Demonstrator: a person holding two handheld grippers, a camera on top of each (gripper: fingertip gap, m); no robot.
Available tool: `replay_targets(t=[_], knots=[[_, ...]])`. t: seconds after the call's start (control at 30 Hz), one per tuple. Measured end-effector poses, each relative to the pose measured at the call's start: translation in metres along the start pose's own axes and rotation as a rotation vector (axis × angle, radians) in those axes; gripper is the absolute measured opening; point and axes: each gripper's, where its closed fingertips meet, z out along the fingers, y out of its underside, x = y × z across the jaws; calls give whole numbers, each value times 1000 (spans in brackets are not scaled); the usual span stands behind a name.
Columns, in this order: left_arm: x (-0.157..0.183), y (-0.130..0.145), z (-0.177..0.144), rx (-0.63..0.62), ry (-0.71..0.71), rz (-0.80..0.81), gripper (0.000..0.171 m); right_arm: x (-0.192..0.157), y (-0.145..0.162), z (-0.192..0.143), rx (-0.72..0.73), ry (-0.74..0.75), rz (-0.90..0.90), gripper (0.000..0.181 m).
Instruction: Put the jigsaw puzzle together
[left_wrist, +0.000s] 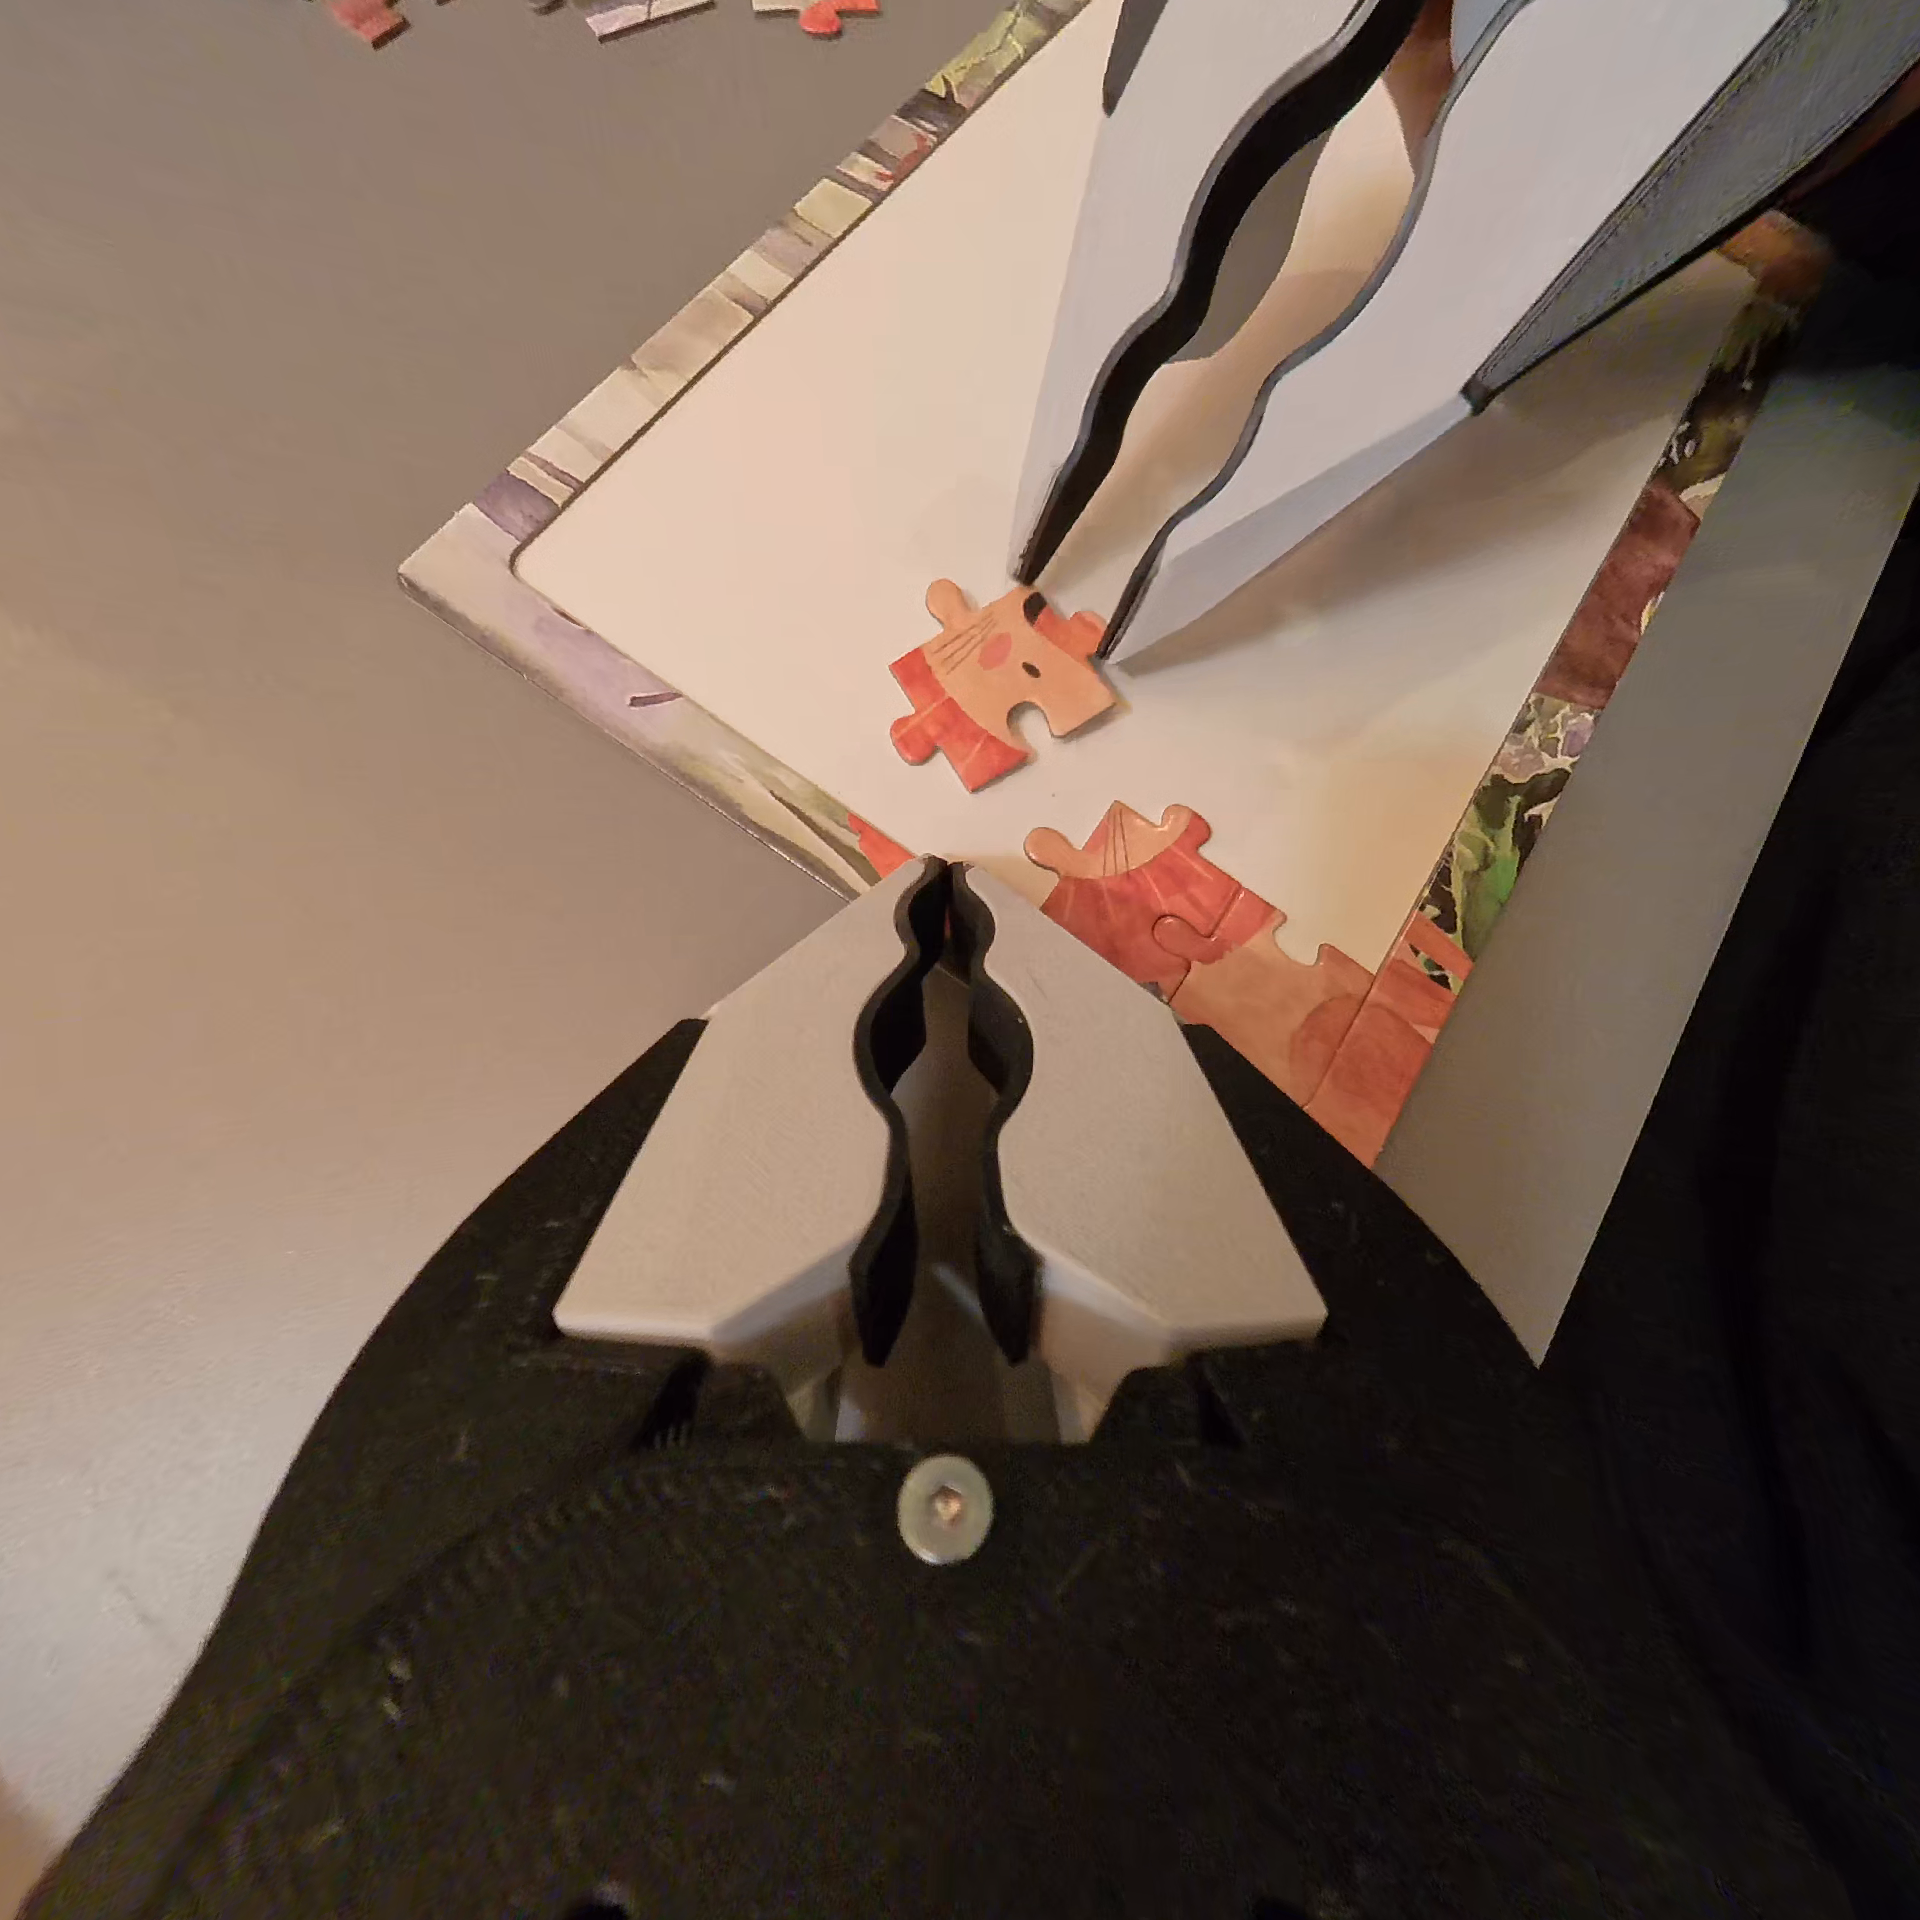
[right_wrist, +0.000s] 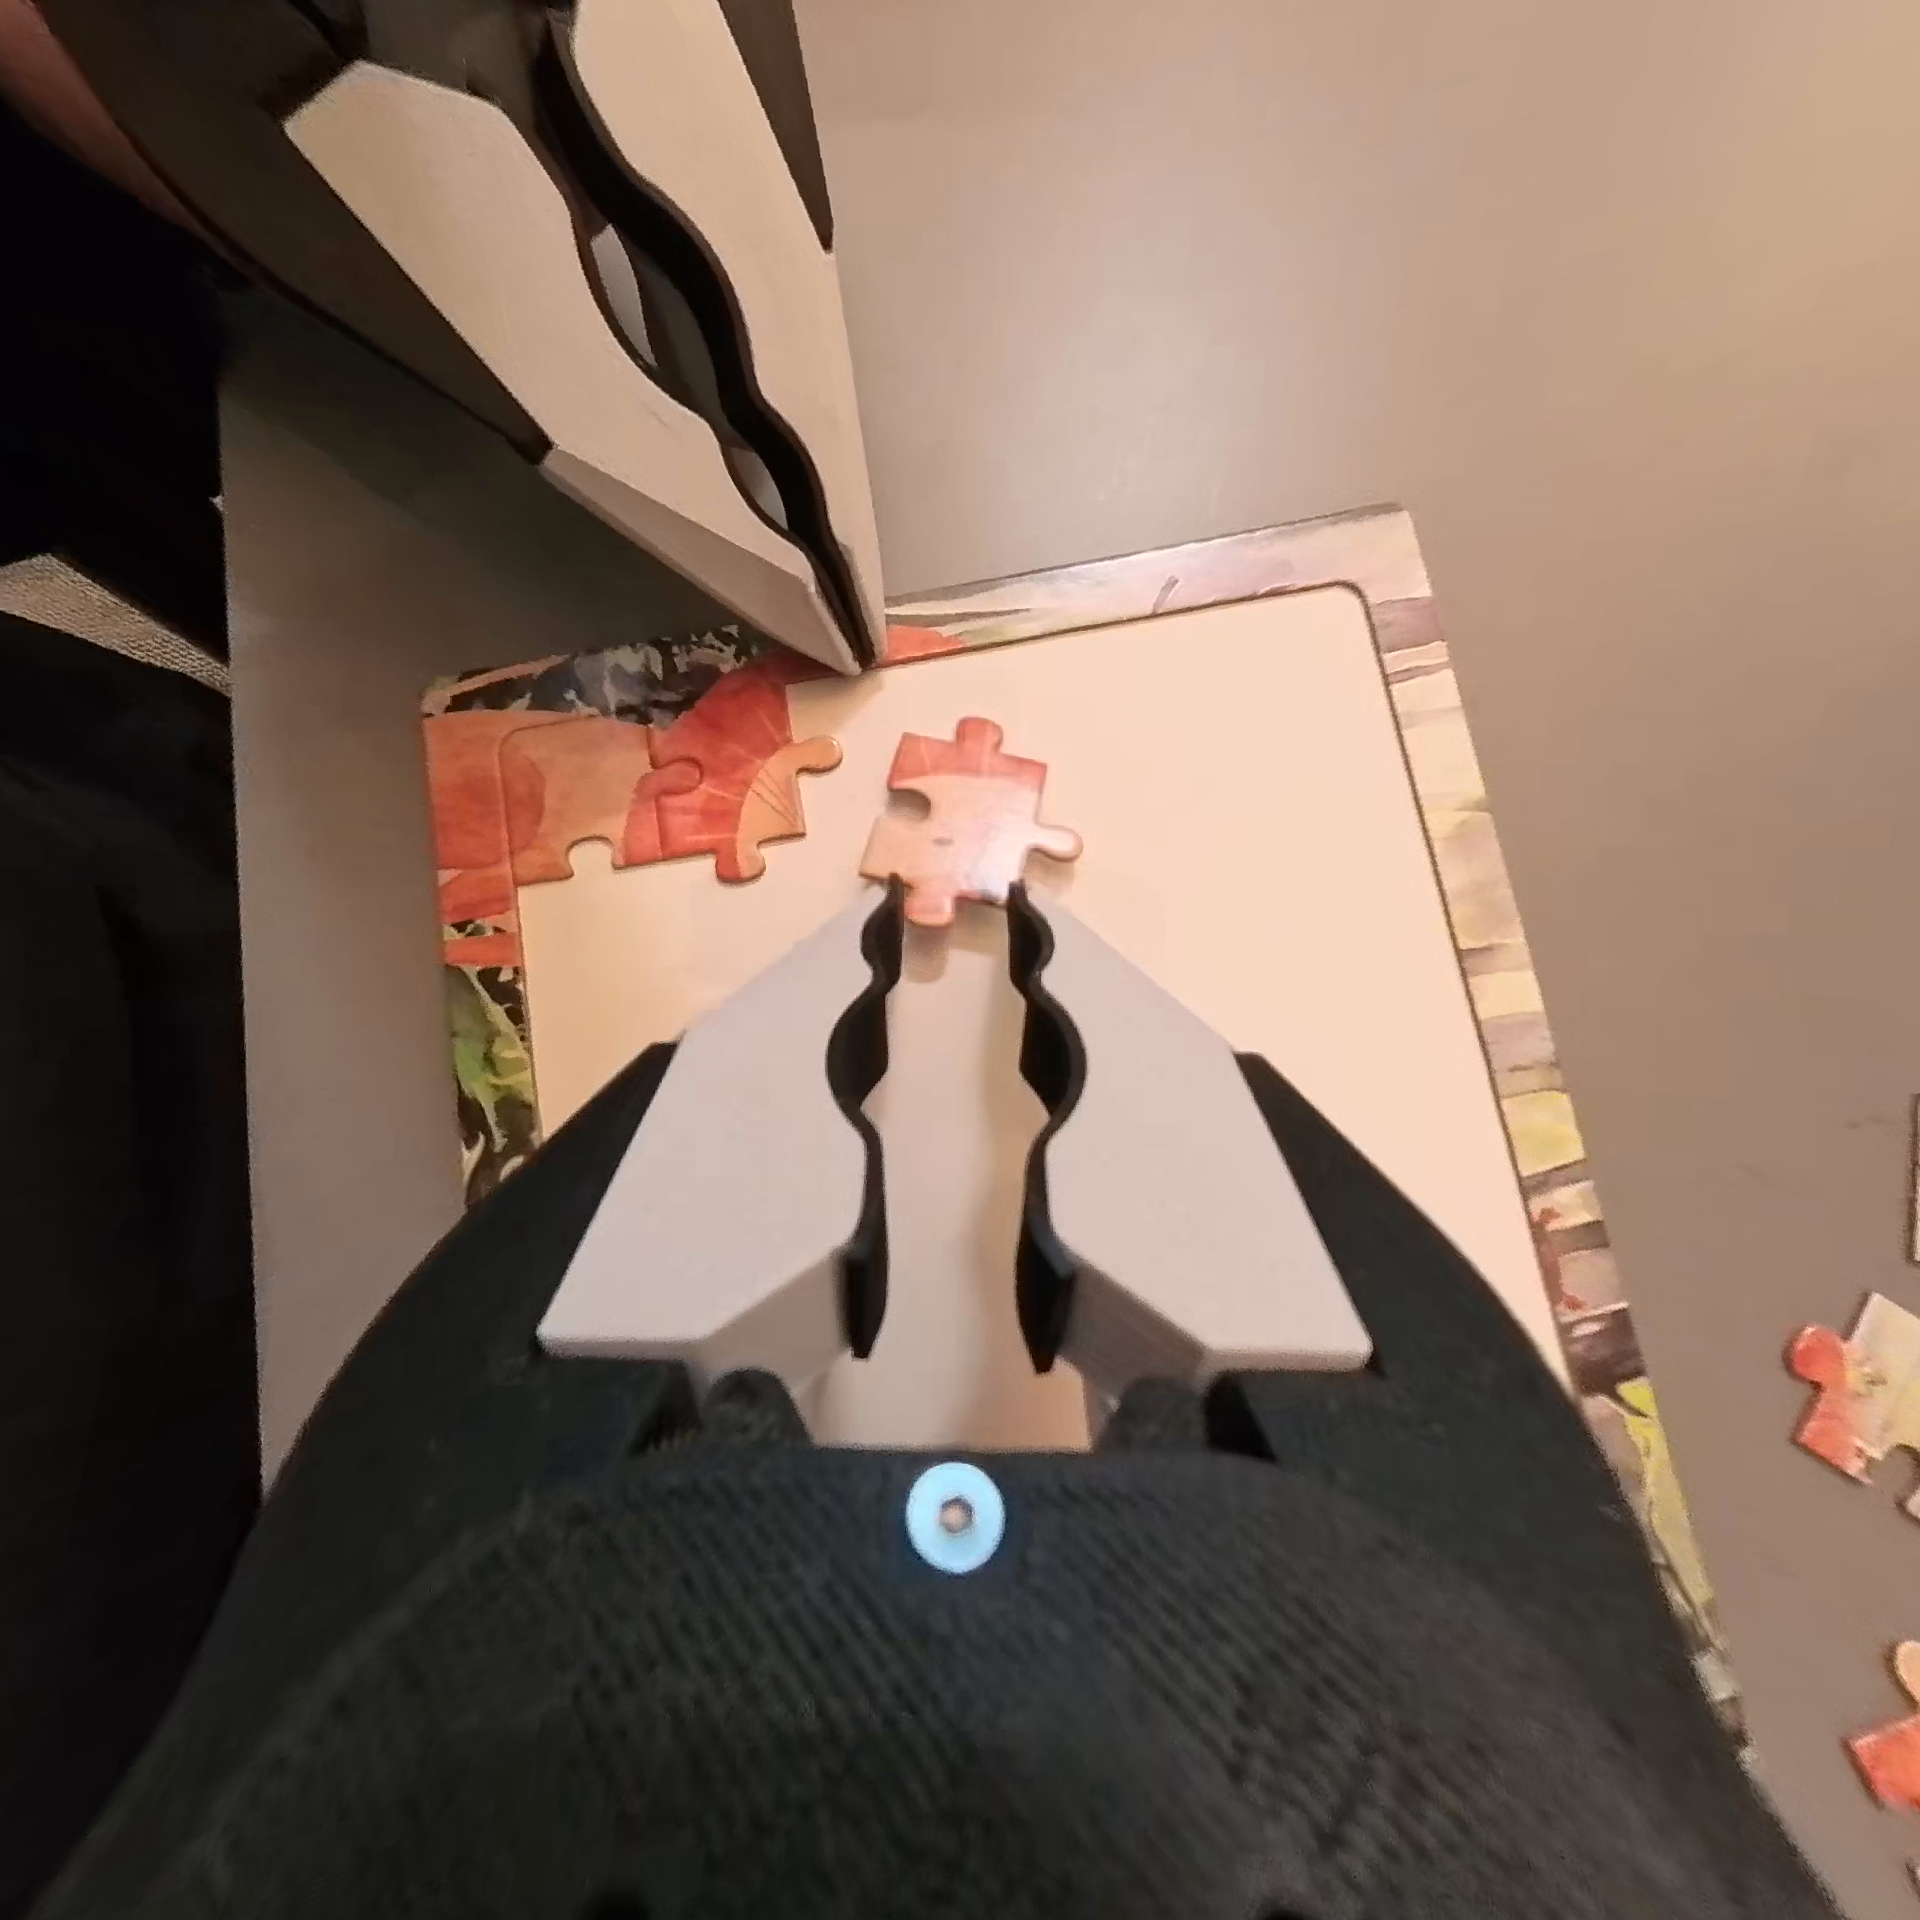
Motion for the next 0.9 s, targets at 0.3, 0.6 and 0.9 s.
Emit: replay_targets(t=[0.3, 0.6, 0.9], knots=[[0, 0, 0, 0, 3, -3, 0, 3, 2, 6, -34, 8, -29, 23], [-2, -1, -1, 8, 0, -16, 0, 12, -10, 14, 12, 7, 30, 38], [-11, -3, -5, 36, -24, -72, 0, 14, -8, 19, -22, 83, 44, 19]])
